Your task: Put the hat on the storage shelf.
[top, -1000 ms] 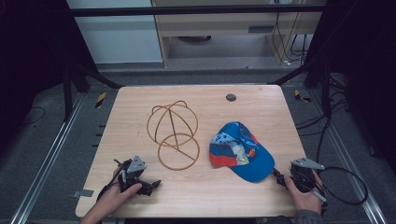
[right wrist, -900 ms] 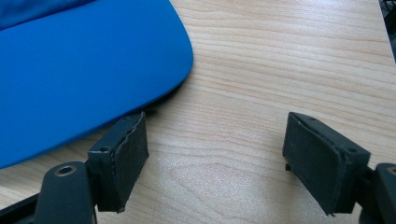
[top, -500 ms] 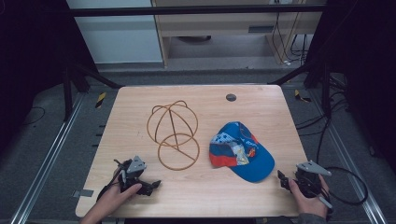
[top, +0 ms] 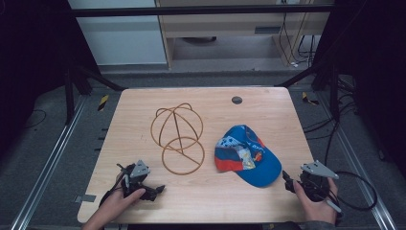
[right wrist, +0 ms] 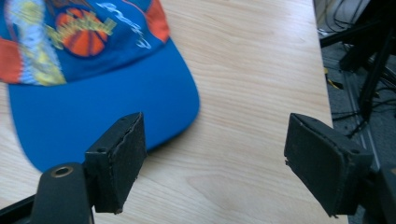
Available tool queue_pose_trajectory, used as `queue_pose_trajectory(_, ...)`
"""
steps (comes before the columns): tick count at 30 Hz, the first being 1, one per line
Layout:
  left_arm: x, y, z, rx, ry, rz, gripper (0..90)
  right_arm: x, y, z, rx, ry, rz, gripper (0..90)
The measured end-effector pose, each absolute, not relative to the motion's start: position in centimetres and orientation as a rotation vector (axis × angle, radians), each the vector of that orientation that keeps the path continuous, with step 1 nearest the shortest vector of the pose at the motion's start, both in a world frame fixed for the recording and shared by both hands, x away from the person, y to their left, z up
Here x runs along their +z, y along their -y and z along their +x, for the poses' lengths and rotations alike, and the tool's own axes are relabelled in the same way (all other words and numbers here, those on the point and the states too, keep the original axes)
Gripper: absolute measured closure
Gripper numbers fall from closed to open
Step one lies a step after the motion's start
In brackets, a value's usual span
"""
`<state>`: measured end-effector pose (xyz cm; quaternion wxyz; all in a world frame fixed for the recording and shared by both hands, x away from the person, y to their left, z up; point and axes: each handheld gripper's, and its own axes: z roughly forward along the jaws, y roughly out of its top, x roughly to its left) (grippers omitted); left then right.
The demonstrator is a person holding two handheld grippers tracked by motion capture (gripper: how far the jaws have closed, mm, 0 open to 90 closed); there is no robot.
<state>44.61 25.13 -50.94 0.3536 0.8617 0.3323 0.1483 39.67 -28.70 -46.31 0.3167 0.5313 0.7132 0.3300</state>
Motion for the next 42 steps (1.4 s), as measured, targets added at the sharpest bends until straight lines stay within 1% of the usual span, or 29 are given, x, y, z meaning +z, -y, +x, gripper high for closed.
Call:
queue_pose_trajectory(8, -50.9, -25.1, 44.6, 0.383, -0.86, 2.228, 0.0, -44.7, 27.2, 40.3, 0.865, -1.946, 1.34, 16.9)
queue_pose_trajectory(23, -50.9, -25.1, 44.6, 0.383, -0.859, 2.228, 0.0, -43.4, 25.1, 42.0, 0.857, -2.074, 1.295, 11.8)
queue_pose_trajectory(35, -50.9, -25.1, 44.6, 0.383, -0.859, 2.228, 0.0, -42.8, 23.7, 42.5, 0.849, -2.112, 1.239, 13.1)
queue_pose_trajectory(42, -50.9, -25.1, 44.6, 0.383, -0.859, 2.228, 0.0, -42.5, 23.5, 42.6, 0.847, -2.127, 1.227, 15.4)
